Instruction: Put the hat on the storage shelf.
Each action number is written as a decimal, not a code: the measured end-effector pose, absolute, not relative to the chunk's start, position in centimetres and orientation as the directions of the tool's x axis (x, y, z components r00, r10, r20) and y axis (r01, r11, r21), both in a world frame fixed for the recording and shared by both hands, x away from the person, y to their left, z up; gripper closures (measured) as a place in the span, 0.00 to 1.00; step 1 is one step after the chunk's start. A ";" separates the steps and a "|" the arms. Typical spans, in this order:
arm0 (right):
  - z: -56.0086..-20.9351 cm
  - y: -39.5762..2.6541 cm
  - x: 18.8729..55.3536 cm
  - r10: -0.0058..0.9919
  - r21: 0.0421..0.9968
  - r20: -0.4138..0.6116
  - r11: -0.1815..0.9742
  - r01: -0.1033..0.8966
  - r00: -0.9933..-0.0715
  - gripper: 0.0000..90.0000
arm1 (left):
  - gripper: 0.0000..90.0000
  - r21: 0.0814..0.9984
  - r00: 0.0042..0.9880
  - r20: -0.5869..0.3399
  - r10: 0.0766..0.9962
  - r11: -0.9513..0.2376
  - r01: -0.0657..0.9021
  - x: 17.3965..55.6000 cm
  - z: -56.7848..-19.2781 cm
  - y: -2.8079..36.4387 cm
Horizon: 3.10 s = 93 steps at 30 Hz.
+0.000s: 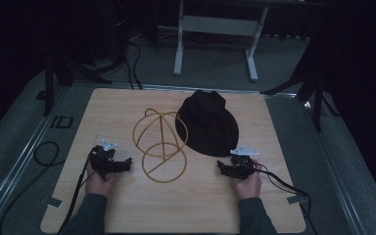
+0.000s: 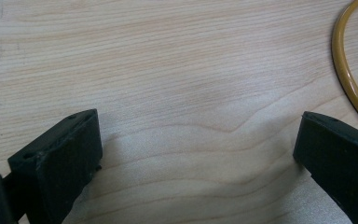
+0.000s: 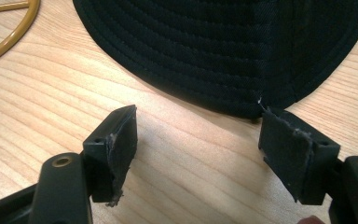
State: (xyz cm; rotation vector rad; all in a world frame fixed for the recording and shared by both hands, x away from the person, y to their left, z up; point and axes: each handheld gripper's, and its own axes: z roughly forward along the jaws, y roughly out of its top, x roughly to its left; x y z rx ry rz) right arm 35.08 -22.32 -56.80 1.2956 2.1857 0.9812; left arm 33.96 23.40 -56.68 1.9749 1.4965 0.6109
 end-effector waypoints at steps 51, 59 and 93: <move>-50.4 -25.0 37.6 0.702 0.503 0.025 0.606 0.616 -0.712 0.50 | 0.01 0.687 0.266 0.013 0.964 -0.202 0.698 34.0 -56.7 23.4; -49.4 -24.7 38.3 0.694 0.486 0.021 0.622 0.614 -0.719 0.48 | 0.01 0.687 0.267 0.013 0.964 -0.202 0.698 34.0 -56.7 23.4; -46.2 -23.1 42.4 0.667 0.395 -0.013 0.688 0.609 -0.745 0.49 | 0.01 0.687 0.266 0.012 0.964 -0.202 0.699 34.0 -56.7 23.4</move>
